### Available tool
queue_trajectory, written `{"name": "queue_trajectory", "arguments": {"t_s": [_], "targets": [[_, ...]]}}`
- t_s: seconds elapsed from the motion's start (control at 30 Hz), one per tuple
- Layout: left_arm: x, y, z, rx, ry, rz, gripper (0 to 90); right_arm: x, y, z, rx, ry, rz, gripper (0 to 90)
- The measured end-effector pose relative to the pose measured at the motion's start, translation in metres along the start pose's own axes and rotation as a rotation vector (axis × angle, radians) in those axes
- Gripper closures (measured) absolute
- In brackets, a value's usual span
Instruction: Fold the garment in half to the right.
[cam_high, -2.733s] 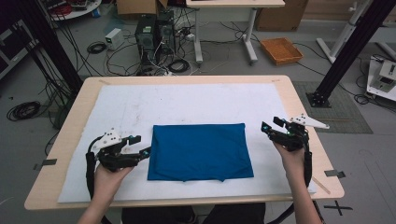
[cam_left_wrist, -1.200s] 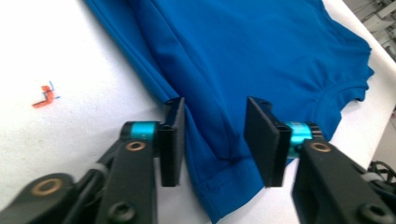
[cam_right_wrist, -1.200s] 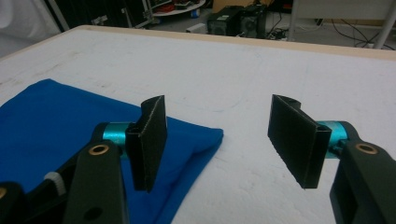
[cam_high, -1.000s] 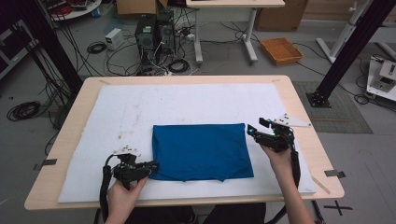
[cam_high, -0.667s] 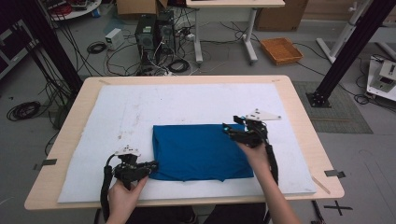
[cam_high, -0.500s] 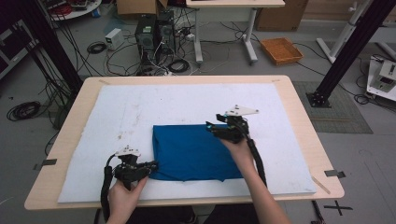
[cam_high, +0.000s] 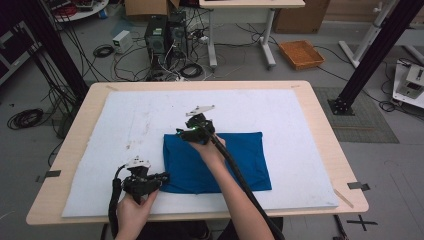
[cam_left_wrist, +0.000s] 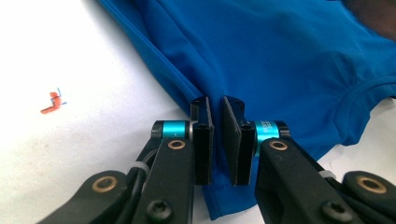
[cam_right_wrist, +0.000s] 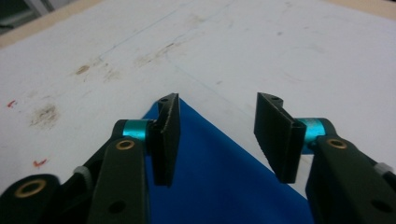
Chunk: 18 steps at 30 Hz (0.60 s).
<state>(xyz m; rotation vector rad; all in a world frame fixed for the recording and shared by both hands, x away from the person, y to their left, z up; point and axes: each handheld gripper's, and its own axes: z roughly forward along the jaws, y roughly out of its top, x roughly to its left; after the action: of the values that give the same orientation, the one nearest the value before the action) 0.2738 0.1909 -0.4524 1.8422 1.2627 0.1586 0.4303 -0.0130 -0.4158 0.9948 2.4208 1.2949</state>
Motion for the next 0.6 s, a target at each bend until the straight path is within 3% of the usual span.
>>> {"name": "queue_trajectory", "arguments": {"t_s": [0.23,0.37,0.6], "targets": [[-0.002,0.0,0.0,-0.002,0.011,0.009,82.2,0.023,0.016,0.045,0.106,0.013,-0.021,64.6],[-0.001,0.0,0.0,-0.005,0.009,0.003,82.2,0.033,0.022,0.06,0.13,0.007,-0.034,66.3],[-0.001,-0.001,0.0,-0.003,0.005,0.002,82.1,0.04,0.024,0.079,0.213,-0.055,-0.058,73.0]]}}
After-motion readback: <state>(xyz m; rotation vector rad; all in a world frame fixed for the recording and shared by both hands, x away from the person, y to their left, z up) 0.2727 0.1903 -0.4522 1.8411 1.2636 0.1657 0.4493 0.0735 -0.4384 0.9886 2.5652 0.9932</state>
